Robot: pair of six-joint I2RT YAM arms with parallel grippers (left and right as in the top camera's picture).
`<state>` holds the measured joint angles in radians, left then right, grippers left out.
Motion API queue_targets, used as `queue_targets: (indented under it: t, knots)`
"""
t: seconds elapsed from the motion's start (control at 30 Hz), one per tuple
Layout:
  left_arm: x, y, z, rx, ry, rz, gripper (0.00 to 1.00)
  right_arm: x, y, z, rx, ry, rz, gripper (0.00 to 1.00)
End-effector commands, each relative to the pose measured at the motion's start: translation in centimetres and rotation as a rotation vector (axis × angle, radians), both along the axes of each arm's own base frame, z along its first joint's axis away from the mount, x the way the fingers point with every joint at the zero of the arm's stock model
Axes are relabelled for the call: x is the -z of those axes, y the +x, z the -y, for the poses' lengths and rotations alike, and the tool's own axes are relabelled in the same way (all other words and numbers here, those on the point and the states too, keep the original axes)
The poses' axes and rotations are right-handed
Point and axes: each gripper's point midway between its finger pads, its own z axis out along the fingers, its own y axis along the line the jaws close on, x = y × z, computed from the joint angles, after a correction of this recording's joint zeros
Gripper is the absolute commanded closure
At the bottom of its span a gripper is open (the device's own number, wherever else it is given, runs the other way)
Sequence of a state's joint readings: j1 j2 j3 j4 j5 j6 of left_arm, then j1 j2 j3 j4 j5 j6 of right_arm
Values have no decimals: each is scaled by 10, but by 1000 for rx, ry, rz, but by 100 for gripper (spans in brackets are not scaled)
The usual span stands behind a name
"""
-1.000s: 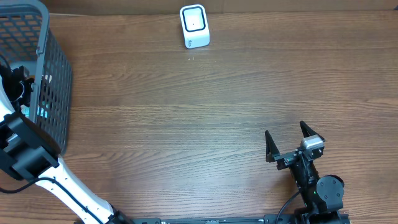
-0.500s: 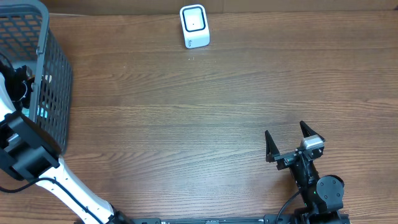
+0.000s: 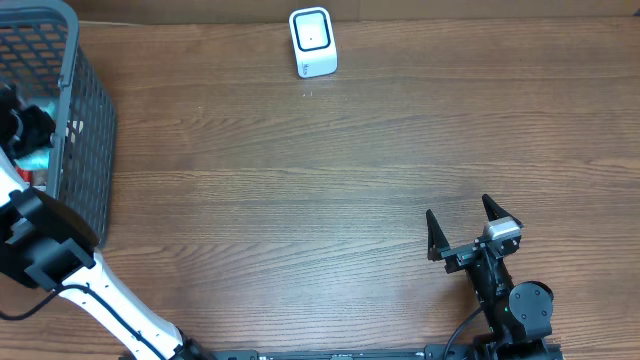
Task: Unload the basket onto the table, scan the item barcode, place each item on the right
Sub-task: 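Grasp the orange-and-teal snack packet in the basket with the left gripper, then lift the packet out and carry it toward the table centre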
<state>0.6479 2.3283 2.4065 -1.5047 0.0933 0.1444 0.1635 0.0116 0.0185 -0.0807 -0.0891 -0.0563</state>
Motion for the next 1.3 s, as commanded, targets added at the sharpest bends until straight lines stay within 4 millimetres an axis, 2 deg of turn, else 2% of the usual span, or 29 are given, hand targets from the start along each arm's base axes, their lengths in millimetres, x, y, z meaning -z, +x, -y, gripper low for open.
queue_targets:
  t: [0.0, 0.2, 0.33, 0.53, 0.67, 0.77, 0.87, 1.0, 1.13, 1.27]
  knots:
    - [-72, 11, -7, -61, 101, 166, 53, 2, 1, 2, 13, -4, 3, 0]
    - [-152, 3, 3, -128, 169, 338, 55, 2, 1, 2, 13, -4, 3, 0]
    - [-193, -8, 19, -139, 193, 425, 57, 2, 1, 2, 13, -4, 3, 0]
    - [-256, -36, 58, -150, 231, 552, 61, 2, 1, 2, 13, -4, 3, 0]
    - [-289, -56, 97, -99, 246, 621, 62, 2, 1, 2, 13, -4, 3, 0]
    - [-306, -66, 130, -38, 241, 664, 62, 2, 1, 2, 13, -4, 3, 0]
    - [-314, -75, 166, 27, 209, 683, 62, 2, 1, 2, 13, -4, 3, 0]
    - [-324, -76, 213, 138, 165, 728, 63, 2, 1, 2, 13, -4, 3, 0]
    - [-329, -77, 250, 196, 98, 756, 64, 2, 1, 2, 13, -4, 3, 0]
    - [-329, -77, 297, 300, 12, 763, 65, 2, 1, 2, 13, -4, 3, 0]
